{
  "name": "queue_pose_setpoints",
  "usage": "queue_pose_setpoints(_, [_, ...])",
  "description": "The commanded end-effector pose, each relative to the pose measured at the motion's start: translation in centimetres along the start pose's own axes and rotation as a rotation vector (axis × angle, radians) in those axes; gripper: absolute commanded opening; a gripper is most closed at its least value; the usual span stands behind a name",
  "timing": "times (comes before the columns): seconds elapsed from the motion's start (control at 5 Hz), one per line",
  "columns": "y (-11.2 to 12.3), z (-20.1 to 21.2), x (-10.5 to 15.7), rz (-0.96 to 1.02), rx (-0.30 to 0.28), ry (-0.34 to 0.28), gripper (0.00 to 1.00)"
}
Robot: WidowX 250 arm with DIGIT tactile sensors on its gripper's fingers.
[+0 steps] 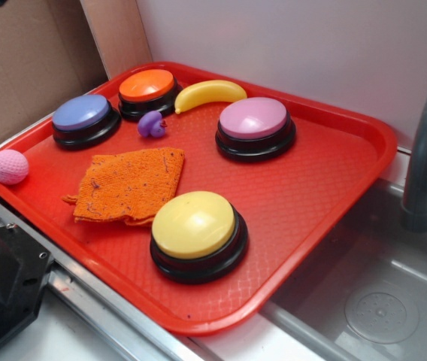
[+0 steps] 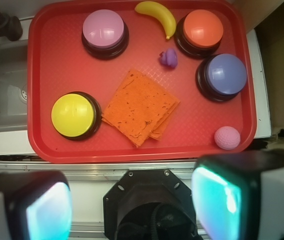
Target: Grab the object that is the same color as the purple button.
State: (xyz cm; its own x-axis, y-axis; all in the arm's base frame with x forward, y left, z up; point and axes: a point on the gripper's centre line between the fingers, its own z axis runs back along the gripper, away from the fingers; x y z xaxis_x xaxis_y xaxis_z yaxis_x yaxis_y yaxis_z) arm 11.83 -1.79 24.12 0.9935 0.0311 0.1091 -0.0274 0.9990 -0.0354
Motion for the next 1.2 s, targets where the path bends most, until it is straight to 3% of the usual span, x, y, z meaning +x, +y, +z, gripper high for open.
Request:
queue_pose_setpoints(0.0, [0.0, 0.0, 0.0, 0.000, 0.000, 0.000, 1.00])
queue_pose_setpoints(0.2, [0.9, -2.4, 2.7, 0.248, 0.037, 0.009, 1.00])
queue_pose_setpoints(0.6, [4.5, -7.9, 7.5, 0.746, 0.061, -0.053, 1.00])
queue_pose_setpoints(0.8, [6.2, -11.4, 9.7, 0.951, 0.098, -0.101, 1.00])
queue_pose_setpoints(1.0, [6.9, -15.0, 10.9, 1.030, 0.151, -0.137, 1.00])
